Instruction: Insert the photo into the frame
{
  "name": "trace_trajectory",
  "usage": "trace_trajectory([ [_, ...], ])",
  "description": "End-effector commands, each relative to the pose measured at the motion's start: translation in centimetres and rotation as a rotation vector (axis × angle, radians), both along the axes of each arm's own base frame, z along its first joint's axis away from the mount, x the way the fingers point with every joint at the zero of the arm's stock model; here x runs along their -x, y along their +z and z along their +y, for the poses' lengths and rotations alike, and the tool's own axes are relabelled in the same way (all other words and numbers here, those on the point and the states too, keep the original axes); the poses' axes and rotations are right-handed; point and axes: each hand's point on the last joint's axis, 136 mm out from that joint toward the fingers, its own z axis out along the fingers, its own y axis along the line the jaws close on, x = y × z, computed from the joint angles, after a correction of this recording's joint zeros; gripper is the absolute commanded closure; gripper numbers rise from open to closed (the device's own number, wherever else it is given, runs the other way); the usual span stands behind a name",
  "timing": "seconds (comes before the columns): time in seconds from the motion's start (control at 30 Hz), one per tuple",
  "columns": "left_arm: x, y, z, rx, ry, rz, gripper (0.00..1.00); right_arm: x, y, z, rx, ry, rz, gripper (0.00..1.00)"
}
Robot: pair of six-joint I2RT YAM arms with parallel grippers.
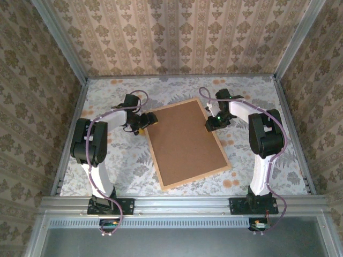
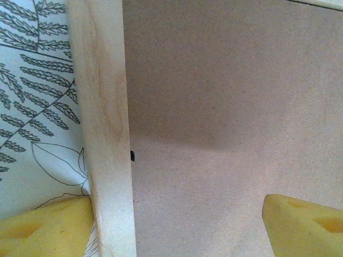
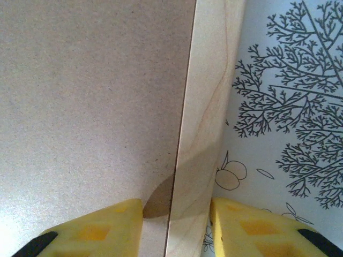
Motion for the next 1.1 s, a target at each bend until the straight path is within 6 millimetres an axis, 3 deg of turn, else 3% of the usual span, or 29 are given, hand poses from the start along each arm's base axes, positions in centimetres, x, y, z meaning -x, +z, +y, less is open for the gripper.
trace_trajectory([
  [0.0, 0.3, -0.6, -1.3, 0.015, -0.054, 0.007, 0.16, -0.6, 2.6, 0.3, -0.028, -0.059, -0.051, 0.58],
  [0.17, -0.1, 0.7, 0.1, -0.088, -0.078, -0.044, 0.16, -0.4, 3.3, -1.2, -0.009, -0.217, -0.067, 0.46],
  [0.27, 0.2, 1.4, 0.6, -0.109, -0.083, -0.062, 0.16, 0.8, 2.9, -0.7, -0.045, -0.253, -0.027, 0.38],
  [0.43, 0.5, 1.2, -0.5, -0.070, -0.101, -0.054, 0.16, 3.3, 1.4, -1.1, -0.041, -0.290, 0.087, 0.34],
  [0.7, -1.0, 1.3, -1.9, -0.021, -0.120, -0.077, 0.16, 7.8, 0.7, 0.3, -0.130, -0.284, 0.209, 0.36],
  [0.93, -4.9, 1.3, -1.6, -0.019, -0.115, -0.147, 0.16, 11.3, 3.1, 4.1, -0.324, -0.225, 0.230, 0.42],
  [0.97, -5.7, 1.5, -1.3, -0.022, -0.113, -0.164, 0.16, 11.5, 3.0, 3.9, -0.309, -0.235, 0.228, 0.42],
  [1.07, -6.7, 2.1, 0.7, -0.074, -0.086, -0.180, 0.16, 10.4, 2.6, 0.4, -0.155, -0.313, 0.164, 0.44],
])
